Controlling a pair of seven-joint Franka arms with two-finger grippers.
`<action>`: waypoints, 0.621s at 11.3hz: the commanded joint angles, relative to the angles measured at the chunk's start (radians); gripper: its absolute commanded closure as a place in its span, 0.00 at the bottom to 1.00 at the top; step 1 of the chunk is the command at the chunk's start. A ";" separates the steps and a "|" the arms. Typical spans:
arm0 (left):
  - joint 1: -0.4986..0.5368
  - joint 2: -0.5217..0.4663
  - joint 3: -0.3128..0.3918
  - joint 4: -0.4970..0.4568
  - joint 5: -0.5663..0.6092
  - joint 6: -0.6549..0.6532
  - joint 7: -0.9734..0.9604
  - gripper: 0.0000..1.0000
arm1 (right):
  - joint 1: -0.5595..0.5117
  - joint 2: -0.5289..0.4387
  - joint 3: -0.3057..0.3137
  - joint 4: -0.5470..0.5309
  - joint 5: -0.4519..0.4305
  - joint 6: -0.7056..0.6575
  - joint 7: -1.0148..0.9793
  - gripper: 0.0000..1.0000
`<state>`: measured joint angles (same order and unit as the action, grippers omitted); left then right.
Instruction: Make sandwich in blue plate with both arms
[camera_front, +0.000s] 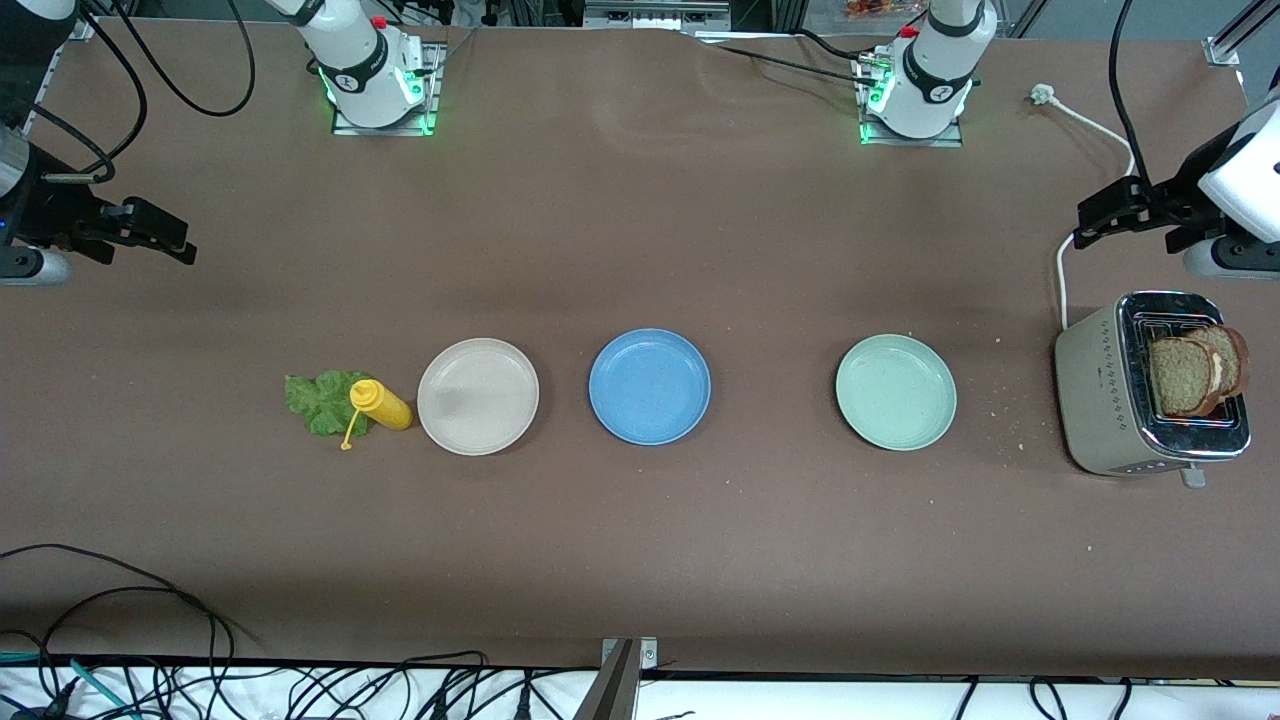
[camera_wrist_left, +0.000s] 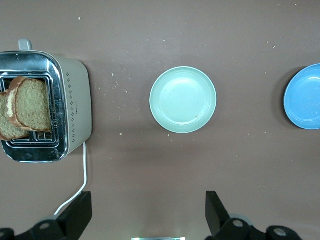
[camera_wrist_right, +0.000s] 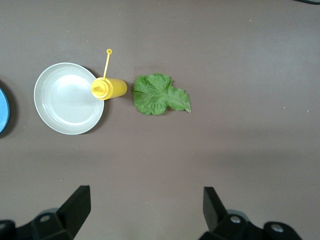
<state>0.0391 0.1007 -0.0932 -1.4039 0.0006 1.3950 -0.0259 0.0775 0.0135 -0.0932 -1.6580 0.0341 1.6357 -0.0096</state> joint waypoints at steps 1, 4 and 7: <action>0.005 0.001 -0.002 0.006 0.015 -0.016 0.018 0.00 | -0.007 0.005 0.001 0.018 0.007 -0.019 -0.007 0.00; 0.008 0.001 -0.002 0.003 0.015 -0.018 0.020 0.00 | -0.005 0.003 0.001 0.020 0.007 -0.019 -0.004 0.00; 0.027 0.002 0.000 0.002 0.015 -0.018 0.021 0.00 | -0.005 0.003 0.001 0.020 0.007 -0.019 -0.004 0.00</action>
<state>0.0514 0.1019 -0.0931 -1.4039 0.0006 1.3896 -0.0259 0.0773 0.0137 -0.0933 -1.6579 0.0341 1.6357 -0.0096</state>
